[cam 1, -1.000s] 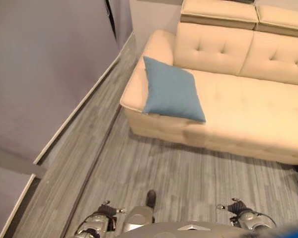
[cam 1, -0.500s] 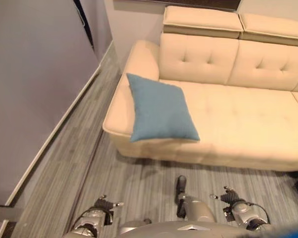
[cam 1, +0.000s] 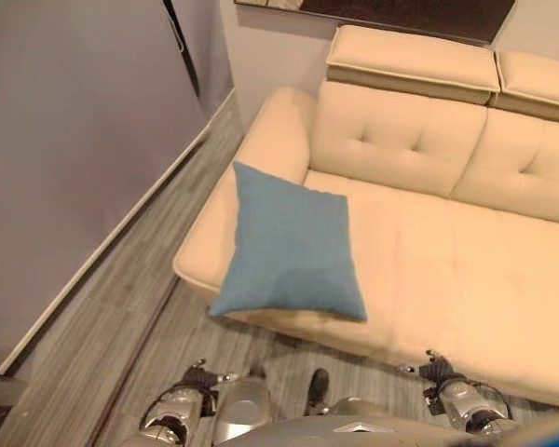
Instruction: Pick up all the scattered cushions and arrange them neatly on the sofa.
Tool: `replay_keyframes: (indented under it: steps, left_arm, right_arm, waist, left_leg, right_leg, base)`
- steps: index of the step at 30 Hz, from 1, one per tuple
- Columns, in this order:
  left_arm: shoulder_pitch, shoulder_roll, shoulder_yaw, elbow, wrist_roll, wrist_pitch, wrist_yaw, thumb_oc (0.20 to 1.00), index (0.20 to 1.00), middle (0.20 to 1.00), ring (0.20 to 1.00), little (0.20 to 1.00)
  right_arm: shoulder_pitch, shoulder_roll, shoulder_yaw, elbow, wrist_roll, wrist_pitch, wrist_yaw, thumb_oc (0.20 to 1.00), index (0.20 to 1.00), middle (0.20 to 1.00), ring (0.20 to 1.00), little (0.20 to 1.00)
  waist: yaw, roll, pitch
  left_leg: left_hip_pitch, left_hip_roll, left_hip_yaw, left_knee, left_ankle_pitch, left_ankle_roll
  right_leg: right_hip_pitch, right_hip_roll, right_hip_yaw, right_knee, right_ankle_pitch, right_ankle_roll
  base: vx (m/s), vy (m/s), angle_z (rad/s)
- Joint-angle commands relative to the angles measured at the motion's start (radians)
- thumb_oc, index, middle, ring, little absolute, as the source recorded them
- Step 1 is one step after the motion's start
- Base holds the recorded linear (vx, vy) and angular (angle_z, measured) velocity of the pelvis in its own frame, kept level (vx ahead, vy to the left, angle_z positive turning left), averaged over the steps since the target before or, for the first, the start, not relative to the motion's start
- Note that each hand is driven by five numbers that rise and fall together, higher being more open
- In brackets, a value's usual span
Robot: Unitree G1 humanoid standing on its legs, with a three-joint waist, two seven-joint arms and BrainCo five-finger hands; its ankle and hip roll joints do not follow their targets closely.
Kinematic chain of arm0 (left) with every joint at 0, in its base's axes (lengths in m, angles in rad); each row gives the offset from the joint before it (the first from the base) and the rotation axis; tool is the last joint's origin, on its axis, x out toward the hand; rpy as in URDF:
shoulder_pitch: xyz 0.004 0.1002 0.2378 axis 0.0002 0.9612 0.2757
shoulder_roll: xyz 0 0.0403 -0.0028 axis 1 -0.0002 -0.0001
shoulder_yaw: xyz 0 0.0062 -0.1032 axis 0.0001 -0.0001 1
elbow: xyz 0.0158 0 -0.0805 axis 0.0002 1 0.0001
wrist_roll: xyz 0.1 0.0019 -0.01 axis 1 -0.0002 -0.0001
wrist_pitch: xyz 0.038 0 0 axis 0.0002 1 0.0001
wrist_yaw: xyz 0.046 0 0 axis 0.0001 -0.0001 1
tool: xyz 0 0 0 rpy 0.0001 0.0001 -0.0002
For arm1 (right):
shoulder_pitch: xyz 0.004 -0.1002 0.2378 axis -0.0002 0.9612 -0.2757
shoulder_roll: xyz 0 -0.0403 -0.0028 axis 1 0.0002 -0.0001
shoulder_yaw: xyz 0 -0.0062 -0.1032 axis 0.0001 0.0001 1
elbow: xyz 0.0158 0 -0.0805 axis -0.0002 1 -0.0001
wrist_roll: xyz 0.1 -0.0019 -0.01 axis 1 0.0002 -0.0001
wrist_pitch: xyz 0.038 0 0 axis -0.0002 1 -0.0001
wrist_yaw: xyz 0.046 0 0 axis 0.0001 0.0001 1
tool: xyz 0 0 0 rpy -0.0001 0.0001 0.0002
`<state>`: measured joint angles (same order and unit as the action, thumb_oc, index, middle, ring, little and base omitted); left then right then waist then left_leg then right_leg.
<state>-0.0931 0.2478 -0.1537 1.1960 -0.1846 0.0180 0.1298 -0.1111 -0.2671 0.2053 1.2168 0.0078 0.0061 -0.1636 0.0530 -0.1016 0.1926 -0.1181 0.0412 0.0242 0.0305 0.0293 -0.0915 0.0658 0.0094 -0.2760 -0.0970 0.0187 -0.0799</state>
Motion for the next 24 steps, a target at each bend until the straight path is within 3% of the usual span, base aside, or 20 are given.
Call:
replay_keyframes:
  steps: [1, 7, 10, 18, 24]
  left_arm:
    - [-0.003, 0.008, -0.009, 0.008, 0.007, -0.01, 0.018, 1.0, 1.0, 1.0, 1.0, 1.0]
    - [0.014, 0.04, 0.025, 0.012, 0.001, -0.011, 0.024, 1.0, 1.0, 1.0, 1.0, 1.0]
    - [0.015, 0.051, 0.031, 0.02, 0.011, -0.013, 0.028, 1.0, 1.0, 1.0, 1.0, 1.0]
    - [0.018, 0.072, 0.057, 0.028, 0.015, -0.019, 0.056, 1.0, 1.0, 1.0, 1.0, 1.0]
    - [0.01, 0.103, 0.118, -0.079, -0.05, -0.04, 0.123, 1.0, 1.0, 1.0, 1.0, 1.0]
  right_arm:
    - [-0.005, -0.039, -0.009, -0.014, 0.018, -0.009, -0.018, 1.0, 1.0, 1.0, 1.0, 1.0]
    - [-0.036, -0.027, -0.013, -0.034, 0.015, -0.019, -0.026, 1.0, 1.0, 1.0, 1.0, 1.0]
    - [-0.04, -0.026, -0.013, -0.028, 0.016, -0.019, -0.027, 1.0, 1.0, 1.0, 1.0, 1.0]
    - [-0.041, -0.043, -0.022, -0.018, 0.014, -0.022, -0.041, 1.0, 1.0, 1.0, 1.0, 1.0]
    - [-0.02, -0.085, -0.069, -0.044, 0.043, -0.029, -0.068, 1.0, 1.0, 1.0, 1.0, 1.0]
  waist:
    - [0.023, 0.025, 0.004]
    - [0.048, 0.042, -0.011]
    - [0.046, 0.041, -0.014]
    - [0.037, 0.032, -0.025]
    - [0.039, 0.03, -0.044]
  left_leg:
    - [0.05, -0.053, -0.024, 0.089, -0.004, 0.056]
    - [0.118, -0.082, -0.006, 0.022, -0.038, 0.112]
    - [0.128, -0.087, -0.021, 0.012, -0.04, 0.117]
    - [0.172, -0.081, -0.037, -0.038, -0.034, 0.105]
    - [0.203, -0.063, -0.054, -0.101, -0.011, 0.082]
  right_leg:
    - [-0.03, -0.098, 0.106, 0.136, 0.022, 0.138]
    - [-0.066, -0.136, 0.11, 0.236, 0.042, 0.177]
    - [-0.084, -0.123, 0.147, 0.245, 0.048, 0.18]
    - [-0.069, -0.113, 0.153, 0.12, 0.067, 0.181]
    - [-0.004, -0.103, 0.097, 0.059, 0.05, 0.173]
  base:
    - [0.15, 0.234, -0.15]
    - [0.09, 0.169, -0.26]
    - [0.07, 0.054, -0.11]
    - [0.06, -0.036, 0.22]
    - [0.06, -0.079, 0.2]
